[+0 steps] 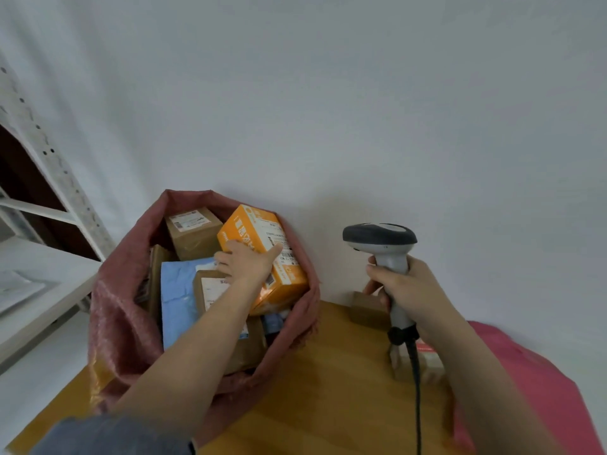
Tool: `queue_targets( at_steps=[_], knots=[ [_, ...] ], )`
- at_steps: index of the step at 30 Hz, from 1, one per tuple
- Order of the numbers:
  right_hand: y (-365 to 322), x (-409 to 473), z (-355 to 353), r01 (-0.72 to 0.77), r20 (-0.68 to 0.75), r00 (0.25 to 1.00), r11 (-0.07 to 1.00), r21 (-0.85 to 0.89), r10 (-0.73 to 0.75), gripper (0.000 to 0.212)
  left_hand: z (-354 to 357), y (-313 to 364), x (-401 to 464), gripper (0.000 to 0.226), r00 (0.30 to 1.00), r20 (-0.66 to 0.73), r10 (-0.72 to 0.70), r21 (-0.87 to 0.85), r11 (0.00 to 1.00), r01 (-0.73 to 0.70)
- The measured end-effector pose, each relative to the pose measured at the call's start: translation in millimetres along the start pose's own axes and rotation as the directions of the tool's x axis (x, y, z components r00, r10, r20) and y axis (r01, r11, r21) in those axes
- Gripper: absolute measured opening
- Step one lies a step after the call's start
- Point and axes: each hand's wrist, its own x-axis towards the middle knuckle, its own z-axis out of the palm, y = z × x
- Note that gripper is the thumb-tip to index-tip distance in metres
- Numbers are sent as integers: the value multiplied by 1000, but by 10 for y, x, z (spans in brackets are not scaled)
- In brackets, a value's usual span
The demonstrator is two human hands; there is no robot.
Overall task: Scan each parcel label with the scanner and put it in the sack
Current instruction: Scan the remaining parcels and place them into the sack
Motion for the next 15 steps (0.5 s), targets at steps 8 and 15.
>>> queue_targets(
  at_steps=[8,15],
  knots=[
    [118,-67,-548,-23,-15,1000,997,67,24,12,281,397,-603,50,931,-155,331,-67,937,-344],
    [382,-53,-1223,-64,-30,997,992,105,68,12,960,553,-1199,37,825,-16,565,14,825,-565]
  ],
)
